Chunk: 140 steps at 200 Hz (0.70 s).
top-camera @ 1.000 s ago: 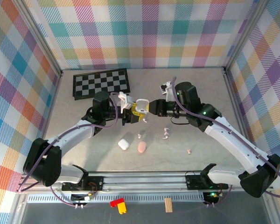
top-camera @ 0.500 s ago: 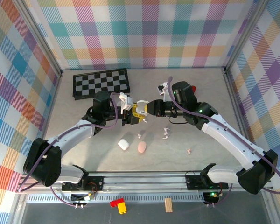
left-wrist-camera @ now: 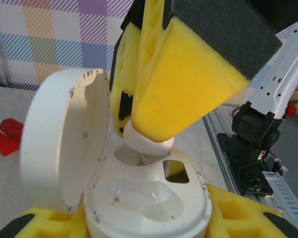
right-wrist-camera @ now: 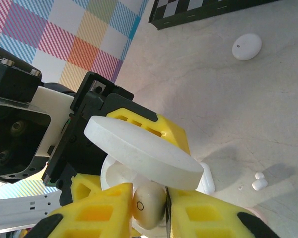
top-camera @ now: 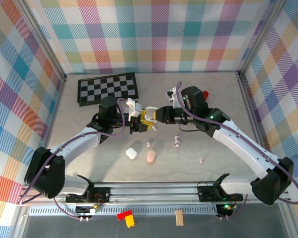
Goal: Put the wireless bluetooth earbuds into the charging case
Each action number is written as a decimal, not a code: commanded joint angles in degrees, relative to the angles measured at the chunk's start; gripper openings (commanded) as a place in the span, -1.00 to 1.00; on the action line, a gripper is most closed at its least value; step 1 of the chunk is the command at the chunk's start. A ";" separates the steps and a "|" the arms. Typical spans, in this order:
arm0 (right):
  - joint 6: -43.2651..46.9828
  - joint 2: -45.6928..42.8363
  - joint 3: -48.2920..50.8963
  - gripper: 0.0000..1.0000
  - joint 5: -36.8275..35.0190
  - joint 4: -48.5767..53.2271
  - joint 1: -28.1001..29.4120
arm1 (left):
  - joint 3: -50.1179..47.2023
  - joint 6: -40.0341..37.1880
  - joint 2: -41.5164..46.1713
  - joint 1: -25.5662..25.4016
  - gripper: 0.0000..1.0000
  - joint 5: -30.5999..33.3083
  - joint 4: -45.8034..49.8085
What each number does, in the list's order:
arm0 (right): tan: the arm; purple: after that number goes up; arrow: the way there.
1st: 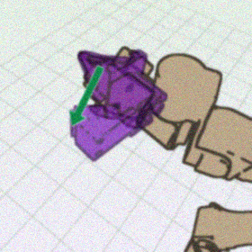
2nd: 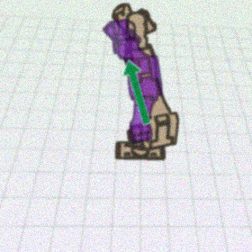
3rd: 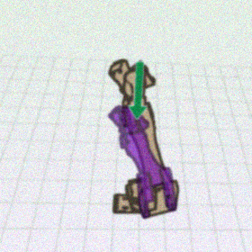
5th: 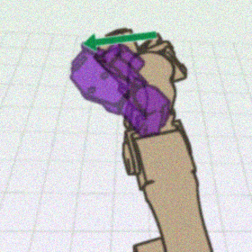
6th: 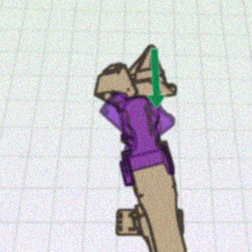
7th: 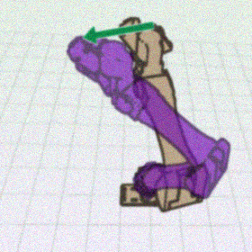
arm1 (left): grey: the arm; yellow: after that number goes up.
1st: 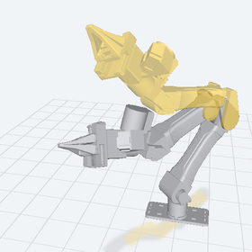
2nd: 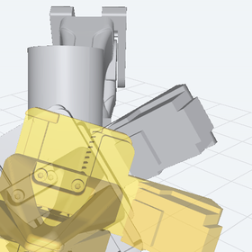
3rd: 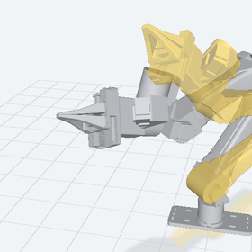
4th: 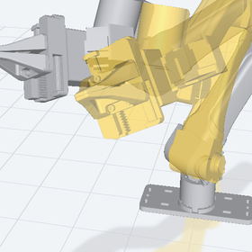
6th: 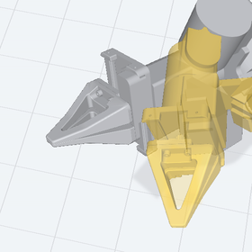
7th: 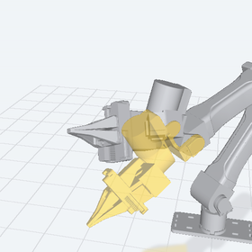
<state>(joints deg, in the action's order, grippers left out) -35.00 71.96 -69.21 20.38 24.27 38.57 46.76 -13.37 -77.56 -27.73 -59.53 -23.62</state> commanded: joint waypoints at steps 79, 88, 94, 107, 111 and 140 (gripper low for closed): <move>4.10 -11.27 4.52 0.07 -3.78 -2.05 -0.33 | -0.06 1.08 1.52 0.67 -0.32 1.83 -3.88; 3.52 -13.60 6.40 0.11 -5.96 -2.79 -0.35 | -0.31 1.53 1.60 1.45 -0.32 2.12 -4.22; 2.77 -14.98 7.80 0.12 -7.93 -3.06 -0.34 | -0.50 1.83 1.75 2.02 -0.31 2.33 -4.67; 0.69 -17.36 10.94 0.16 -12.21 -3.06 -0.44 | -1.63 3.66 2.12 3.36 -0.31 2.79 -7.99; -0.15 -17.77 11.87 0.17 -13.52 -2.73 -0.43 | -2.02 4.52 2.23 3.82 -0.31 3.03 -9.39; -6.22 -17.07 18.13 0.19 -17.03 -4.54 -0.42 | -4.66 12.32 2.55 7.33 -0.33 4.27 -20.76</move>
<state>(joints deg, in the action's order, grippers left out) -35.46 53.12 -56.01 8.67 22.06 38.57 44.25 -7.88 -76.86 -22.94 -56.10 -31.81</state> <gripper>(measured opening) 0.592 0.363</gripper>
